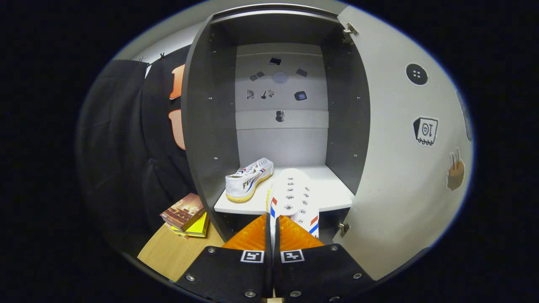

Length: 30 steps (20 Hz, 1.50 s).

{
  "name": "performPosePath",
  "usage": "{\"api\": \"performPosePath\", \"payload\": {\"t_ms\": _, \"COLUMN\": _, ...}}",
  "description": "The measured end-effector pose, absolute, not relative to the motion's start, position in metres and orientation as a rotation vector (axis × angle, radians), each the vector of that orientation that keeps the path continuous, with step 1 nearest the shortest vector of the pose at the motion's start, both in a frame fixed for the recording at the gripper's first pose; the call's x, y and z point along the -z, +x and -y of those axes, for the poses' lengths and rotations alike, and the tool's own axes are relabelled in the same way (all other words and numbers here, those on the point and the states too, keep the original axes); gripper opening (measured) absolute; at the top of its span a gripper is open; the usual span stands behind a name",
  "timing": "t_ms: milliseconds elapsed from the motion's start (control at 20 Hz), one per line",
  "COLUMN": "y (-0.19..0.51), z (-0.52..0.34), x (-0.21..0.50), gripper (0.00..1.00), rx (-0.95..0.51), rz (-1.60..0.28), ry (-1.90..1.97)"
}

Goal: Open the shoe cabinet door, grab the shoes and put them into the shoe cabinet, then close the shoe cabinet door.

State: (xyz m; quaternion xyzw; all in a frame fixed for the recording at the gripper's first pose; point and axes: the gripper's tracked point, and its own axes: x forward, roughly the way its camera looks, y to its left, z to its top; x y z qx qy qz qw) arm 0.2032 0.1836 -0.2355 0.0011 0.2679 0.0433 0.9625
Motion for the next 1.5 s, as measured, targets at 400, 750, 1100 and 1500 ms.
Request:
{"api": "performPosePath", "payload": {"t_ms": 400, "y": 0.295, "z": -0.165, "x": 0.241, "gripper": 0.0, "rx": -0.042, "rz": -0.49, "ry": -0.116}}
{"api": "performPosePath", "payload": {"t_ms": 750, "y": 0.355, "z": -0.161, "x": 0.27, "gripper": 0.0, "rx": -0.039, "rz": -0.539, "ry": -0.163}}
{"api": "performPosePath", "payload": {"t_ms": 1100, "y": 0.39, "z": -0.165, "x": 0.312, "gripper": 0.0, "rx": -0.04, "rz": -0.609, "ry": -0.167}}
{"api": "performPosePath", "payload": {"t_ms": 1500, "y": 0.398, "z": -0.171, "x": 0.322, "gripper": 0.14, "rx": -0.041, "rz": -0.599, "ry": -0.191}}
